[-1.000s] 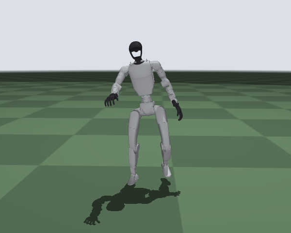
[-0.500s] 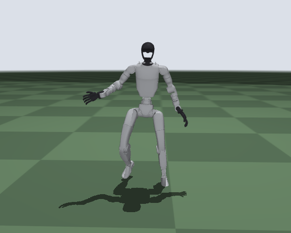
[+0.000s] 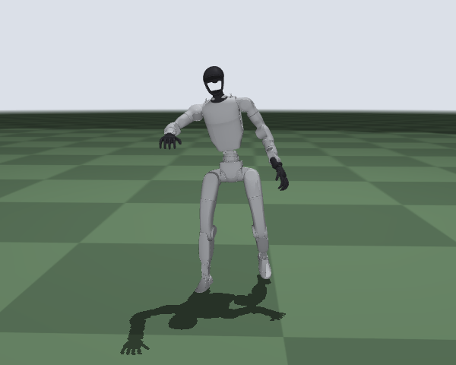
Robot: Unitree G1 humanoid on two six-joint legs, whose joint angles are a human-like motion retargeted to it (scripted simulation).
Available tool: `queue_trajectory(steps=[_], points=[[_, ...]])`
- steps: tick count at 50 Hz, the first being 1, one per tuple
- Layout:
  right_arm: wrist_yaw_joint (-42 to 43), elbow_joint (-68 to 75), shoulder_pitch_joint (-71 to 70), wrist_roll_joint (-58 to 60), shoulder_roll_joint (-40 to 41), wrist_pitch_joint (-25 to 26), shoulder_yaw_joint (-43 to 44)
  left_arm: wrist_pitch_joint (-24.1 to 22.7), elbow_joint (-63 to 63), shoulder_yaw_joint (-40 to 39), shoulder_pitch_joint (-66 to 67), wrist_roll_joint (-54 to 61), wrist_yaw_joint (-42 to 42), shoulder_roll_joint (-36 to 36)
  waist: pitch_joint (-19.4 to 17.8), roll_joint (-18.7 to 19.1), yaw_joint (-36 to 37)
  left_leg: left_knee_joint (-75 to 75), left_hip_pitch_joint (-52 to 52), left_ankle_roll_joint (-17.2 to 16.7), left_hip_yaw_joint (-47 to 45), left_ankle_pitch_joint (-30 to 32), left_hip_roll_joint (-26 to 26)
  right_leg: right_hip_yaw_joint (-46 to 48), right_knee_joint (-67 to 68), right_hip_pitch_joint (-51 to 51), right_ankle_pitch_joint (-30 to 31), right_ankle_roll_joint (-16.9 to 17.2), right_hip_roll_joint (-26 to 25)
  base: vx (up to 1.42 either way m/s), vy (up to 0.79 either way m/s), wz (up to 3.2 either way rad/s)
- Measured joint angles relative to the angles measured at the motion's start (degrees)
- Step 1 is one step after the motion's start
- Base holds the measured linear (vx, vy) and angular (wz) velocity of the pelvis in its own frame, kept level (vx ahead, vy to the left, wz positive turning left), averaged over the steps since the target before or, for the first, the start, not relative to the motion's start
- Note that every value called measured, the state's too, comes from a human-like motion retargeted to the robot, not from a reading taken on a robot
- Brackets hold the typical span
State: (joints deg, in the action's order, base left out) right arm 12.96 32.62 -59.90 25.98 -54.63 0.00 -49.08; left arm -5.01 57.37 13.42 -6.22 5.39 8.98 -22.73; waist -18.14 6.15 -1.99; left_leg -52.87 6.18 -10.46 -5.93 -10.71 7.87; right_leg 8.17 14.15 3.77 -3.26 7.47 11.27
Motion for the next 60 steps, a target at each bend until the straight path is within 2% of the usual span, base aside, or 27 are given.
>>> queue_trajectory(steps=[2, 5, 7, 9, 13, 15, 17, 20, 22, 25, 29, 32, 36, 40, 45, 47, 50, 52, 53, 55, 58, 60], points=[[-3.3, 5.6, -0.1, 5.1, 4.8, -0.7, -5.7, -0.5, 3.6, -0.1, 2.0, -1.8, -0.9, 2.1, -0.5, -0.4, 1.4, -4.2, 2.2, 0.5, -1.9, -1.7, 0.0, -1.7, 0.2, -1.1, -0.5, 0.1, 0.6, 0.38, -0.04, -0.75], [-3.7, 12.4, 4.6, 9.3, 10.9, 0.2, -5.9, -0.4, 8.0, -0.8, 4.8, -3.9, -2.2, 4.8, -0.8, -1.1, 3.8, -6.8, 5.1, 1.4, -4.7, -3.4, 0.4, -3.4, 0.1, -2.7, -1.2, 0.9, 1.7, 0.37, 0.0, -0.49], [-1.8, 14.6, 9.7, 10.2, 13.3, 1.2, -1.7, -0.3, 9.8, -1.9, 6.9, -4.8, -3.0, 6.0, -0.6, -1.8, 5.3, -5.6, 6.7, 1.6, -5.8, -4.4, 0.4, -3.8, -0.4, -3.8, -1.5, 2.3, 2.3, 0.37, 0.03, -0.29], [0.2, 15.5, 15.2, 10.8, 15.0, 1.8, 3.6, -0.3, 10.7, -3.0, 9.6, -5.1, -4.0, 6.5, 0.1, -2.8, 7.0, -2.1, 7.6, 1.2, -6.9, -5.5, 0.4, -4.0, 0.7, -4.1, -2.5, 5.2, 2.9, 0.37, 0.05, -0.22], [4.0, 16.2, 23.9, 5.6, 17.2, 3.0, 11.5, -0.6, 11.5, -5.5, 13.7, -4.2, -4.3, 6.5, 1.1, -3.7, 8.1, 11.8, 7.0, 1.1, -9.8, -7.9, 2.1, -3.5, -0.9, -6.5, -3.7, 7.4, 2.3, 0.37, 0.09, -0.06], [6.7, 16.2, 28.4, -3.7, 18.8, 3.3, 16.7, -0.3, 12.4, -6.4, 14.2, -4.1, -4.3, 5.7, 1.2, -3.8, 9.1, 21.6, 4.6, 0.3, -12.2, -7.6, 4.2, -3.3, -1.6, -7.8, -4.5, 7.5, 0.7, 0.38, 0.09, -0.19], [9.1, 16.7, 33.3, -17.9, 21.2, 2.9, 22.7, 0.4, 13.4, -6.8, 14.6, -4.1, -4.3, 4.8, 1.4, -4.1, 9.6, 31.0, 1.6, -0.9, -13.2, -3.1, 4.9, -3.3, -1.9, -9.3, -5.6, 7.5, -0.4, 0.4, 0.17, -0.17], [9.8, 18.4, 40.3, -43.4, 25.3, 1.1, 32.4, 2.2, 14.6, -6.4, 14.7, -2.8, -3.8, 3.3, 1.7, -6.1, 9.5, 37.9, -1.8, -1.0, -11.4, 3.8, 3.1, -3.3, -0.2, -10.9, -7.5, 7.2, 0.6, 0.4, 0.27, 0.03], [8.3, 19.7, 43.8, -59.4, 27.7, 0.1, 39.0, 3.6, 14.6, -5.5, 13.9, -0.7, -2.6, 2.2, 1.7, -7.4, 8.8, 37.4, -2.7, -0.3, -10.5, 3.3, 2.6, -3.2, 2.9, -10.6, -7.3, 5.4, 1.0, 0.37, 0.25, 0.18], [6.5, 19.3, 48.2, -79.1, 30.0, -1.9, 47.9, 5.3, 13.4, -3.7, 11.7, 3.1, 0.7, 0.7, 0.6, -7.9, 6.7, 38.4, -5.9, 0.4, -9.9, 1.6, 2.8, -3.4, 11.4, -8.4, -3.9, 2.0, 0.8, 0.35, 0.25, 0.29], [4.1, 14.0, 55.0, -93.4, 31.0, -7.3, 57.4, 6.4, 11.4, -1.9, 6.7, 4.7, 3.7, -1.5, 0.4, -7.2, 4.2, 42.7, -10.2, 0.8, -8.4, 1.7, 3.9, -4.0, 31.5, 0.5, -4.6, -1.0, -1.1, 0.34, 0.19, 0.46], [5.0, 10.3, 58.1, -96.1, 29.5, -11.6, 61.8, 6.8, 9.3, -0.4, 1.5, 6.3, 5.5, -3.3, 0.6, -6.4, 2.0, 45.1, -12.2, 0.8, -6.7, 1.9, 5.0, -0.8, 43.4, 6.7, -8.2, -2.8, -0.9, 0.32, 0.11, 0.6], [10.7, 5.8, 58.4, -86.2, 23.8, -15.0, 65.9, 6.3, 5.5, 1.4, -5.9, 8.2, 7.0, -5.3, 0.9, -5.8, -0.4, 49.4, -15.1, 0.0, -5.4, 2.5, 5.4, 2.6, 49.5, 12.7, -10.5, -4.8, 0.0, 0.3, 0.05, 0.47], [18.1, -0.2, 55.5, -68.0, 15.6, -13.6, 68.3, 5.2, 1.2, 3.1, -11.9, 9.6, 8.0, -6.9, 1.6, -6.1, -2.6, 52.1, -17.0, -0.7, -4.6, 2.1, 4.6, 0.9, 44.5, 16.8, -10.6, -3.4, -1.7, 0.31, -0.01, 0.31], [23.4, -9.7, 46.6, -46.6, 5.8, -6.7, 66.5, 3.3, -2.9, 5.3, -16.3, 10.5, 7.5, -7.5, 2.9, -7.6, -4.9, 50.7, -17.9, -1.3, -3.8, -0.8, 1.6, -0.4, 20.0, 14.6, -8.3, 0.9, -1.2, 0.37, -0.07, 0.21], [24.8, -13.3, 40.6, -36.8, 2.3, -2.6, 62.7, 2.6, -3.6, 5.8, -17.4, 9.5, 6.9, -7.1, 2.3, -8.1, -5.8, 48.5, -18.6, -1.2, -3.3, -2.7, 0.2, 1.0, 7.5, 10.3, -2.7, 2.6, -0.3, 0.43, -0.13, 0.19], [24.3, -17.6, 32.0, -23.3, -2.5, 2.4, 54.1, 2.3, -4.9, 6.9, -17.5, 6.5, 5.7, -6.3, 1.4, -7.6, -5.9, 42.3, -18.0, 0.5, -3.3, -4.9, -0.6, 1.0, -1.8, 5.8, 4.8, 2.1, -0.1, 0.43, -0.16, -0.01], [21.7, -19.3, 25.5, -12.8, -3.8, 4.5, 45.5, 2.5, -5.9, 5.8, -14.2, 1.8, 2.8, -4.7, 2.0, -5.9, -6.1, 31.8, -14.2, 3.2, -4.1, -6.9, 0.9, 0.9, 3.3, 6.8, 1.7, 1.6, -0.1, 0.42, -0.16, -0.26], [20.6, -19.1, 21.3, -8.9, -5.0, 6.2, 40.1, 2.7, -6.2, 7.0, -14.6, 3.0, 4.0, -4.6, 0.9, -5.1, -5.1, 27.6, -12.2, 3.0, -3.8, -5.0, 1.4, -0.2, 1.8, 5.9, 2.0, 0.4, -0.8, 0.38, -0.17, -0.53], [17.8, -17.2, 13.4, -0.6, -5.3, 7.6, 28.5, 2.6, -6.1, 7.9, -12.8, 2.0, 4.0, -3.5, -0.1, -3.7, -3.6, 17.1, -7.7, 3.2, -2.5, -2.6, 2.1, -1.5, 2.7, 5.1, 0.8, 0.3, -1.5, 0.38, -0.15, -0.64], [12.1, -9.2, 3.7, 10.6, -0.8, 7.3, 10.2, 1.6, -4.0, 7.6, -7.7, -1.8, 2.7, -0.9, -0.3, -2.7, -1.2, 4.5, -1.2, 2.0, 1.6, -1.7, -0.5, -3.8, 3.0, 3.8, -0.4, 1.1, -1.7, 0.41, -0.09, -0.73], [7.4, -2.1, 2.3, 16.6, 4.5, 6.3, 2.9, 1.0, -1.5, 6.3, -3.4, -5.6, 0.5, 1.5, -0.2, -3.5, 1.1, 0.2, 0.7, 0.6, 1.8, -2.8, -3.0, -5.6, 5.1, 3.2, -1.9, 3.5, -0.3, 0.43, -0.03, -0.82]])
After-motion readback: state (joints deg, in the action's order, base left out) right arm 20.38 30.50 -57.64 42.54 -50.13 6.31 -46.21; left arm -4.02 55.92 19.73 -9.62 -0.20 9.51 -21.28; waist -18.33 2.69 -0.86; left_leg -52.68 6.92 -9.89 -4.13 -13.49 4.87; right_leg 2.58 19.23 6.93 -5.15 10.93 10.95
